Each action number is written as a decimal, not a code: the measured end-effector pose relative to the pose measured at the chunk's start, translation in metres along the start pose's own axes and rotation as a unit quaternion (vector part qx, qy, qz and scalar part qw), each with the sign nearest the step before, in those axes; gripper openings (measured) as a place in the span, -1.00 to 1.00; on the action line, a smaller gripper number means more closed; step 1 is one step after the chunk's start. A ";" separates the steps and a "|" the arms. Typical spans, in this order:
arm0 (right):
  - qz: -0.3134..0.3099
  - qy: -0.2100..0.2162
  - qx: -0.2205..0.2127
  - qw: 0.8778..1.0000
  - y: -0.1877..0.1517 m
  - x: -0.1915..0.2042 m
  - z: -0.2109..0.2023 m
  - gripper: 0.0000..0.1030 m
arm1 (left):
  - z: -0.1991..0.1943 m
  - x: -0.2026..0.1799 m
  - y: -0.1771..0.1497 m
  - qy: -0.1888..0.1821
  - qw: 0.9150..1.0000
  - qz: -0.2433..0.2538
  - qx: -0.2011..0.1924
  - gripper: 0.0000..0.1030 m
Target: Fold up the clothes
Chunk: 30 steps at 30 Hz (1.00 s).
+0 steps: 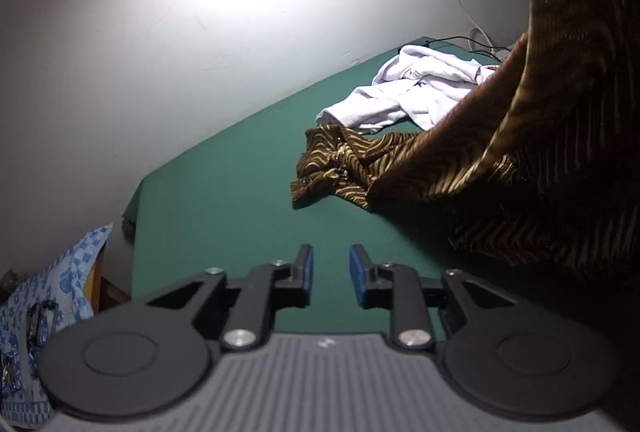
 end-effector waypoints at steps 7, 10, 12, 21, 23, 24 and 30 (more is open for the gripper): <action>0.007 0.043 0.258 0.965 -0.123 -0.001 0.068 -0.81 | 0.012 0.027 -0.054 -0.006 0.995 -0.063 0.076 -0.38; 0.039 0.008 0.257 0.966 -0.133 -0.030 0.071 -0.56 | 0.009 0.021 -0.072 -0.022 0.991 -0.085 0.103 -0.39; 0.066 -0.026 0.254 0.965 -0.130 -0.053 0.089 -0.54 | 0.004 0.006 -0.080 -0.042 0.988 -0.088 0.117 -0.28; 0.075 -0.006 0.308 0.948 -0.155 -0.072 0.208 -0.52 | -0.002 -0.060 -0.081 -0.052 0.982 -0.094 0.153 0.10; 0.084 0.000 0.312 0.946 -0.156 -0.074 0.210 -1.00 | -0.002 -0.071 -0.081 -0.040 0.983 -0.088 0.159 -0.17; 0.089 0.002 0.313 0.946 -0.156 -0.075 0.210 -1.00 | -0.001 -0.076 -0.080 -0.034 0.983 -0.084 0.162 -0.52; 0.086 0.016 0.240 0.967 -0.115 -0.098 0.135 -1.00 | 0.012 -0.075 -0.069 -0.033 0.981 -0.098 0.167 -0.89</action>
Point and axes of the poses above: each gripper's, at about its wrist camera, not at the fingertips, and z roughly the way its jaws point, x to its left, y to its top, the point moved 2 cm from there along z, roughly the way its jaws point, and after that the axes turned 8 degrees about x, right-handed, at the moved point
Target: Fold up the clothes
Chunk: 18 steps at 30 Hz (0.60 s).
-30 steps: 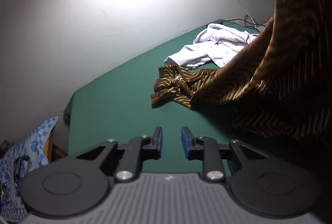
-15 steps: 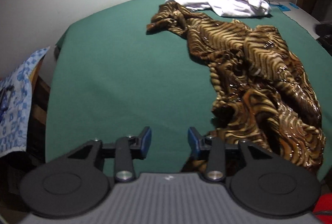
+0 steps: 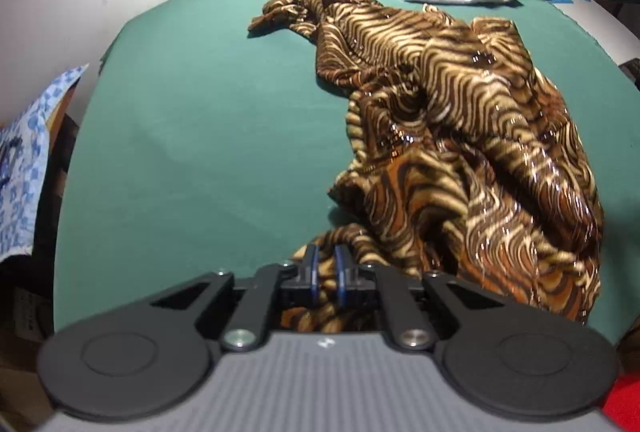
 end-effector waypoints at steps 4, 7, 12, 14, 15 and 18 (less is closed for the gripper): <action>-0.025 -0.038 0.000 0.999 -0.012 0.009 0.003 -0.20 | 0.005 0.002 0.016 0.005 1.000 0.006 -0.002 -0.98; -0.023 -0.047 0.021 0.998 -0.020 0.018 0.046 -0.21 | 0.005 0.000 0.027 0.009 1.000 0.012 0.001 -0.98; 0.000 -0.064 0.029 0.998 -0.018 0.025 0.089 -0.96 | 0.001 -0.006 0.033 0.027 0.999 0.026 0.006 -0.85; 0.008 -0.069 0.021 0.997 -0.014 0.027 0.081 -0.99 | 0.001 -0.006 0.034 0.032 0.999 0.029 0.009 -0.84; 0.011 -0.068 0.011 0.998 -0.012 0.028 0.073 -1.00 | 0.001 -0.006 0.034 0.034 0.999 0.029 0.009 -0.84; 0.025 -0.075 -0.027 0.997 -0.007 0.029 0.032 -1.00 | -0.002 -0.004 0.035 0.032 0.999 0.030 0.002 -0.82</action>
Point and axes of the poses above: each gripper's, at about its wrist camera, not at the fingertips, and z roughly the way its jaws point, x to its left, y to its top, the point moved 2 cm from there along z, roughly the way its jaws point, and after that the axes turned 8 degrees about x, right-handed, at the moved point
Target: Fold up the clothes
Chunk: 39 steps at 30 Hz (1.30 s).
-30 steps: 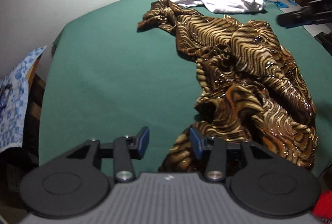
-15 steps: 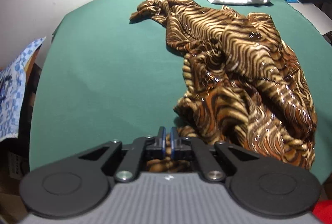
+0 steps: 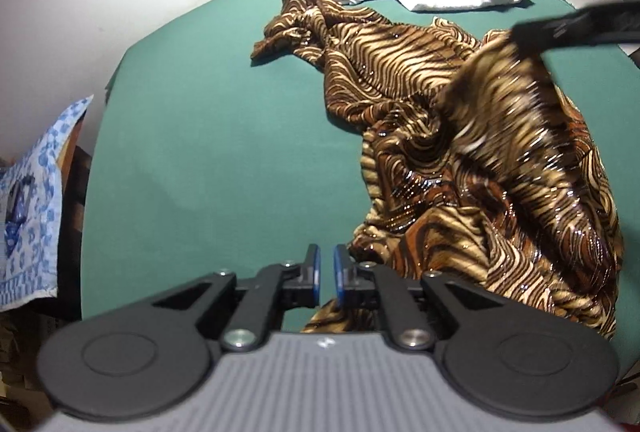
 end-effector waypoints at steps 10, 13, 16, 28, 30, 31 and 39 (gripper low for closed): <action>0.060 -0.087 -0.070 0.992 -0.037 -0.027 -0.153 -1.00 | -0.003 -0.009 0.003 -0.030 0.998 0.041 -0.028 -0.69; 0.065 -0.124 -0.061 0.988 -0.055 -0.028 -0.170 -1.00 | -0.001 -0.013 0.004 -0.039 0.997 0.055 -0.027 -0.68; 0.056 -0.180 -0.033 0.981 -0.068 -0.030 -0.170 -1.00 | -0.001 -0.012 0.002 -0.046 0.997 0.061 -0.029 -0.68; -0.049 -0.328 0.075 0.941 -0.048 -0.026 -0.110 -0.97 | -0.013 -0.001 -0.020 -0.059 0.997 0.052 -0.024 -0.58; -0.073 -0.328 0.081 0.938 -0.038 -0.019 -0.093 -0.97 | -0.015 -0.001 -0.023 -0.057 0.997 0.045 -0.019 -0.58; -0.082 -0.329 0.085 0.937 -0.033 -0.015 -0.082 -0.97 | -0.016 -0.001 -0.023 -0.054 0.998 0.039 -0.018 -0.58; -0.123 -0.317 0.069 0.938 -0.004 0.008 -0.026 -0.97 | -0.013 0.006 -0.021 -0.017 1.000 -0.023 0.003 -0.58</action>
Point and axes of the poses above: each gripper's, at about its wrist camera, not at the fingertips, and z roughly the way its jaws point, x to its left, y to its top, the point moved 2 cm from there along z, roughly the way its jaws point, and after that the axes turned 8 degrees about x, right-handed, at the moved point
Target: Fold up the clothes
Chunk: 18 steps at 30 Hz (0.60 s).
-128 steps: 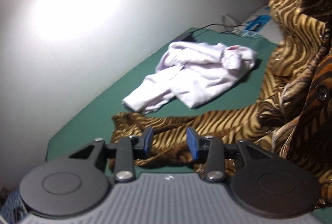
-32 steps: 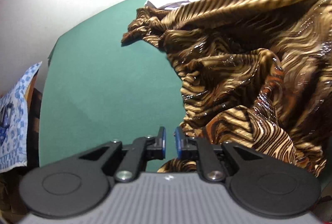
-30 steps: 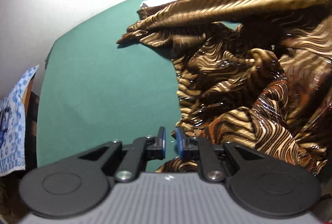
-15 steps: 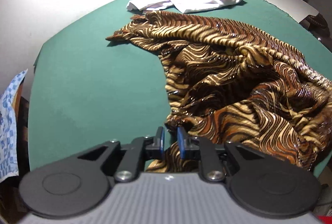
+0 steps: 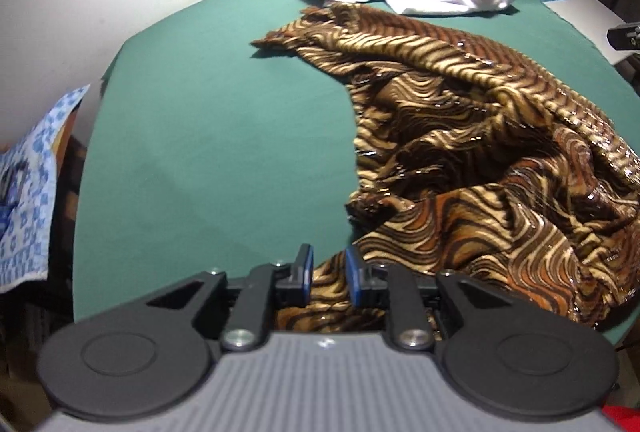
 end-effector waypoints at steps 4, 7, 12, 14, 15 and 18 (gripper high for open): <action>-0.023 0.024 -0.007 0.999 0.011 0.009 0.008 -0.97 | 0.002 0.002 0.000 0.012 1.000 -0.027 0.010 -0.58; -0.038 0.039 -0.010 0.998 0.017 0.012 0.015 -0.97 | 0.003 0.001 -0.001 0.021 0.999 -0.043 0.018 -0.58; -0.055 0.066 -0.001 0.996 0.023 0.014 0.028 -0.97 | 0.006 -0.004 0.002 0.034 0.996 -0.070 0.034 -0.52; -0.059 0.079 0.006 0.995 0.024 0.015 0.035 -0.97 | 0.007 -0.006 0.004 0.039 0.995 -0.082 0.039 -0.45; -0.061 0.085 0.009 0.995 0.025 0.016 0.038 -0.97 | 0.007 -0.007 0.005 0.041 0.994 -0.088 0.040 -0.44; -0.067 0.103 0.009 0.992 0.028 0.019 0.044 -0.97 | 0.006 -0.012 0.005 0.049 0.993 -0.097 0.040 -0.38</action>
Point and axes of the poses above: each gripper's, at about its wrist camera, not at the fingertips, and z roughly the way its jaws point, x to its left, y to its top, the point moved 2 cm from there along z, roughly the way its jaws point, and after that the axes turned 8 degrees about x, right-handed, at the moved point
